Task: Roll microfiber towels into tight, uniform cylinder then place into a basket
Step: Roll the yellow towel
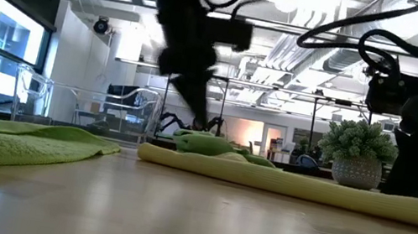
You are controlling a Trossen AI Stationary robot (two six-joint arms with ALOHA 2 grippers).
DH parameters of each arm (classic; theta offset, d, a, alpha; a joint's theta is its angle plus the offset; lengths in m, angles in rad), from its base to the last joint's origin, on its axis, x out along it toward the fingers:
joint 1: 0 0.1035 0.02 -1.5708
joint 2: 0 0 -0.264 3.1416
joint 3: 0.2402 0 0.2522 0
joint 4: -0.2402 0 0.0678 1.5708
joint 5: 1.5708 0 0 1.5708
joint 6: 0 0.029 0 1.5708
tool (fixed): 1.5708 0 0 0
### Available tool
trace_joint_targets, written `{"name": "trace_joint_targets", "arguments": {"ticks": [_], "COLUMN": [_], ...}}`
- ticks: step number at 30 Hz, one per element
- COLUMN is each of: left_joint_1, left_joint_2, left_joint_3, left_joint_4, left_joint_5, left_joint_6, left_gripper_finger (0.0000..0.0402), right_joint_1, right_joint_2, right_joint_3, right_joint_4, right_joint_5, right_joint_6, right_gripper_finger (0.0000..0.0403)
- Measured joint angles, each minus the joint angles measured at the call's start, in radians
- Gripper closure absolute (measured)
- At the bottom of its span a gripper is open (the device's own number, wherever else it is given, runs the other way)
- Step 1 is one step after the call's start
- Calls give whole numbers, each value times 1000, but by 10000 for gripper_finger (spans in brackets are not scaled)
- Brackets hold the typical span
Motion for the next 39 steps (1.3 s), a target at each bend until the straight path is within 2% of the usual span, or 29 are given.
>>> {"name": "trace_joint_targets", "arguments": {"ticks": [4,10,16,20,30,33,37,39], "left_joint_1": [1,1,-32,-59,-63,-63,-56,-40], "left_joint_2": [10,10,10,10,-17,-20,-1,24], "left_joint_3": [-37,-109,-129,-129,-128,-113,-107,-109], "left_joint_4": [-15,47,42,44,59,71,118,104], "left_joint_5": [135,182,397,466,416,307,96,46], "left_joint_6": [-1,-76,-138,-120,-102,-68,-51,-61], "left_gripper_finger": [288,288,288,288,288,289,289,289], "right_joint_1": [0,0,0,-1,-2,-2,-2,-3], "right_joint_2": [0,0,0,2,2,2,2,2], "right_joint_3": [-20,-23,-23,-24,-25,-25,-25,-25], "right_joint_4": [-2,-4,-5,-9,-8,-1,4,7], "right_joint_5": [40,54,54,67,72,72,72,71], "right_joint_6": [-58,-84,-68,-68,-67,-66,-66,-66], "right_gripper_finger": [286,286,286,286,286,286,286,286]}}
